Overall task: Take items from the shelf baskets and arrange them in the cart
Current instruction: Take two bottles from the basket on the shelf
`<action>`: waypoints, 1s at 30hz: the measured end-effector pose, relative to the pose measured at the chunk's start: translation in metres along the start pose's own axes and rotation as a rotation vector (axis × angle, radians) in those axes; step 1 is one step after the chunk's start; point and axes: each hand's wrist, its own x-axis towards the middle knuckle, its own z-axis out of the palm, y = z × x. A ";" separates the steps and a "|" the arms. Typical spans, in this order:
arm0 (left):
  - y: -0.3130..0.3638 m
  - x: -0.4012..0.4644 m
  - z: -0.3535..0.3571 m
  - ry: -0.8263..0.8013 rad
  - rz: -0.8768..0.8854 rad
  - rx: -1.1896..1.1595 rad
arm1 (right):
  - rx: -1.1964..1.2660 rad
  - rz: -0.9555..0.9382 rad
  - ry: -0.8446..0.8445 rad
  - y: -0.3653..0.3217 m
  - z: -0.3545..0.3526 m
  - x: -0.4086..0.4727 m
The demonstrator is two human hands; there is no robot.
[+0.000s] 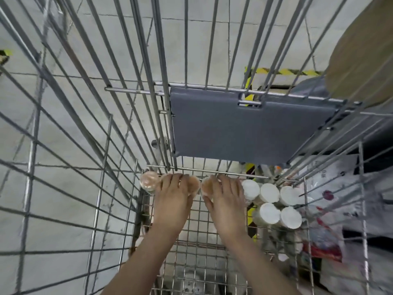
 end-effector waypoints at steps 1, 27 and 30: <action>0.000 -0.001 -0.001 -0.031 -0.015 -0.023 | 0.000 0.001 0.013 -0.001 0.000 -0.001; 0.015 -0.344 -0.203 -0.376 0.117 -0.309 | 0.379 0.296 -0.354 -0.076 -0.198 -0.339; 0.001 -0.401 -0.239 -0.360 0.222 -0.337 | 0.452 0.314 -0.264 -0.100 -0.226 -0.405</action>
